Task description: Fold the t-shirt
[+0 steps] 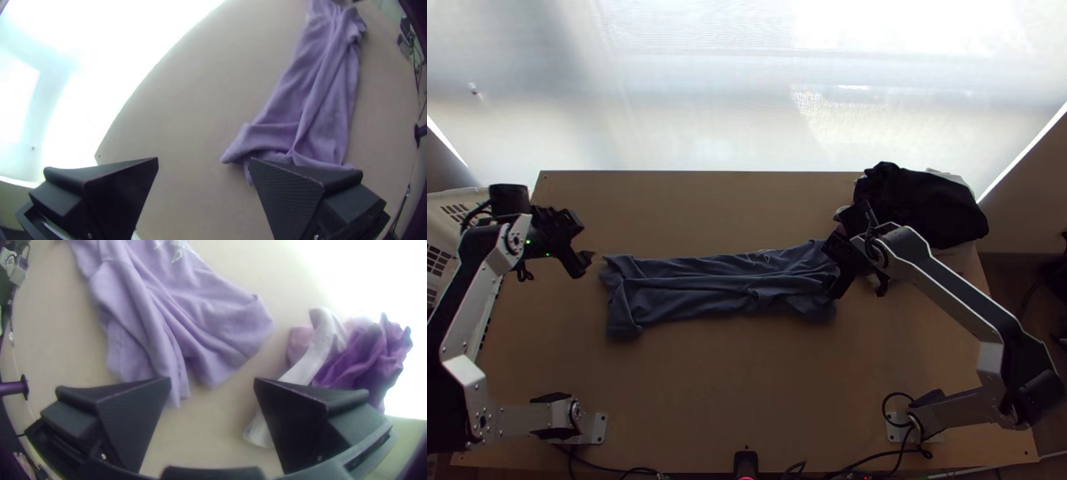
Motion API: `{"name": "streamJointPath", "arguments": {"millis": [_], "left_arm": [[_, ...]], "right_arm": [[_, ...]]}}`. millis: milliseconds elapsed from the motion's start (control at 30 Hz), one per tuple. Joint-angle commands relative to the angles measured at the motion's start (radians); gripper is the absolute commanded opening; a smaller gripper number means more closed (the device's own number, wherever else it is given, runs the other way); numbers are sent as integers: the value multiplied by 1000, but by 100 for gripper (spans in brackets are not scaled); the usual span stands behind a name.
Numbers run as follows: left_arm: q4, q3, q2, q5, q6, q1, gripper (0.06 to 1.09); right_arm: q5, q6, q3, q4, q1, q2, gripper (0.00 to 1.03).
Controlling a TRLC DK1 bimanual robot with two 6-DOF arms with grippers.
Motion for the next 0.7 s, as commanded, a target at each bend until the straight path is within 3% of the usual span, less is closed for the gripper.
{"name": "streamJointPath", "arguments": {"millis": [0,100,233,367,433,567,667], "left_arm": [[-9,64,-202,60,-320,-41,104],[-13,23,-313,60,-466,-118,104],[-110,-14,-376,62,-648,-216,104],[-124,-88,-420,83,-821,-253,104],[-202,-86,-408,165,-877,-253,104],[-257,-132,-423,234,-1012,-260,104],[-291,-174,-465,266,-1001,-288,104]], "right_arm": [[90,37,15,9,117,-107,62],[122,43,14,25,172,-138,43],[159,40,-6,64,236,-158,2],[256,-5,-81,232,328,-153,2],[345,-71,-135,360,394,-147,2],[438,-163,-222,582,482,-112,3],[457,-232,-284,754,511,-79,3]]}}
